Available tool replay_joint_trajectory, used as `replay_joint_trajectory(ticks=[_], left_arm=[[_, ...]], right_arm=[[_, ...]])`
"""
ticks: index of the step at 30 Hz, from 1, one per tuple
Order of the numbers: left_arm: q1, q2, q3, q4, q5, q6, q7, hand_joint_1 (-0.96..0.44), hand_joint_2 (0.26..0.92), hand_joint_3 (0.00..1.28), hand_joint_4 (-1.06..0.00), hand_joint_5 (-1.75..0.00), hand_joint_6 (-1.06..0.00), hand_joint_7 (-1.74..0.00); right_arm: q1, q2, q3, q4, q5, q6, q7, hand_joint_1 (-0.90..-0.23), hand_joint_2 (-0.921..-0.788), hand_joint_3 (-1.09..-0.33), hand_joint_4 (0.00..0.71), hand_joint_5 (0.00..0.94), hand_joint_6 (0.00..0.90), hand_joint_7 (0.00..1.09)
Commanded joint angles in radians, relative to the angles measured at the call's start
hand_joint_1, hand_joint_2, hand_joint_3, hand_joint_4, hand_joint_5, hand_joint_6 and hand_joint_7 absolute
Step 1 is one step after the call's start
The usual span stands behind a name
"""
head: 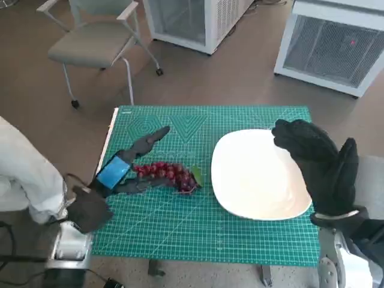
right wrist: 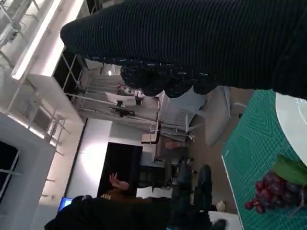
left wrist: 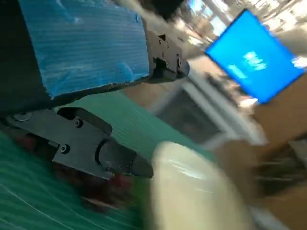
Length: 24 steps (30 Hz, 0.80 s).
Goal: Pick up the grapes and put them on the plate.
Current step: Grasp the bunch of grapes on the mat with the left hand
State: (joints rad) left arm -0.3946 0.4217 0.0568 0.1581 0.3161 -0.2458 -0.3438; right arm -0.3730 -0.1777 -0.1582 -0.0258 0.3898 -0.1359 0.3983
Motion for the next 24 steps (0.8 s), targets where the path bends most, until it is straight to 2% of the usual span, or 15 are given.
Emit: replay_joint_trajectory(ticks=[1,10,24], left_arm=[[0.063,0.05,-0.064,-0.18,0.197,0.104,0.042,-0.36,0.753,0.0,0.0,0.0,-0.11,0.0],[0.063,0.042,-0.111,-0.23,0.24,0.215,0.029,-0.36,0.743,0.0,0.0,0.0,-0.11,-0.01],[-0.034,0.025,-0.22,-0.129,0.299,0.336,0.033,-0.32,0.728,0.0,0.0,0.0,-0.16,-0.02]], right_arm=[[0.036,-0.006,-0.008,0.002,0.0,0.021,-0.005,-0.353,-0.921,-0.589,0.428,0.835,0.239,1.0],[0.035,-0.006,-0.009,0.006,-0.002,0.017,-0.003,-0.353,-0.921,-0.589,0.426,0.839,0.232,1.0],[0.03,-0.012,-0.015,0.018,0.0,0.009,0.007,-0.346,-0.921,-0.597,0.424,0.843,0.229,1.01]])
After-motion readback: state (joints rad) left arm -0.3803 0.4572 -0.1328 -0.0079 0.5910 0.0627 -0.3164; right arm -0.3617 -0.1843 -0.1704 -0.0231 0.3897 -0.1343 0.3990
